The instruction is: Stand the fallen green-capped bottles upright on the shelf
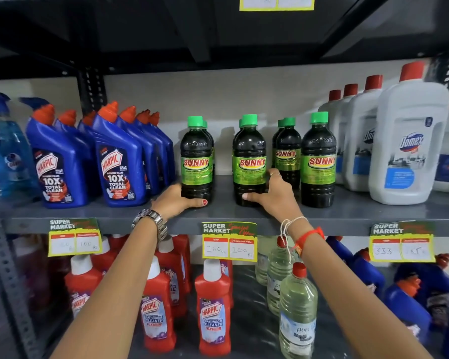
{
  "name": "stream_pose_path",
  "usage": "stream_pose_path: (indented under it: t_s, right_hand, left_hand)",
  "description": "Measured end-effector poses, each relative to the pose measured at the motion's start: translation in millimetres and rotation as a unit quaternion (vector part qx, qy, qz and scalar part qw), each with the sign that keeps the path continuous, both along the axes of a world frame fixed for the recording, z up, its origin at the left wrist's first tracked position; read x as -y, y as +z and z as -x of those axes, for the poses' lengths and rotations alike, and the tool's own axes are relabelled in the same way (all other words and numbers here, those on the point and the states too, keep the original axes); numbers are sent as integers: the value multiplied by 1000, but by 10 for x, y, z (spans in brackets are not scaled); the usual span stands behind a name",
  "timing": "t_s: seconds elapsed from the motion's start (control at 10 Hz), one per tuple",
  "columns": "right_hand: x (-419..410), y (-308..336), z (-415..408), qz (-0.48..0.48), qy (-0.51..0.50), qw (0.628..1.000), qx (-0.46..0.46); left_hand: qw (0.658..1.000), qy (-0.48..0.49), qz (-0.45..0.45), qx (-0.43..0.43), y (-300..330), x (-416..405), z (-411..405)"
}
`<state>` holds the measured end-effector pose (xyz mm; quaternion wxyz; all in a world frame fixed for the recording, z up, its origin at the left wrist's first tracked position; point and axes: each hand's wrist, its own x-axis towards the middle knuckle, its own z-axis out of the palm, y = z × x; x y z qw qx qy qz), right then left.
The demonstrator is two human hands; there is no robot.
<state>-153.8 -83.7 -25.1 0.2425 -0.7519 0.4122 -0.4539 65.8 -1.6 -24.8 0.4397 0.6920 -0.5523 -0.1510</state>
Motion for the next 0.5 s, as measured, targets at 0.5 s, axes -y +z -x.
stream_pose_path:
  t_s: [0.5]
  right_hand:
    - [-206, -32, 250, 115, -94, 978, 143]
  left_hand:
    - [966, 141, -46, 214, -62, -290, 148]
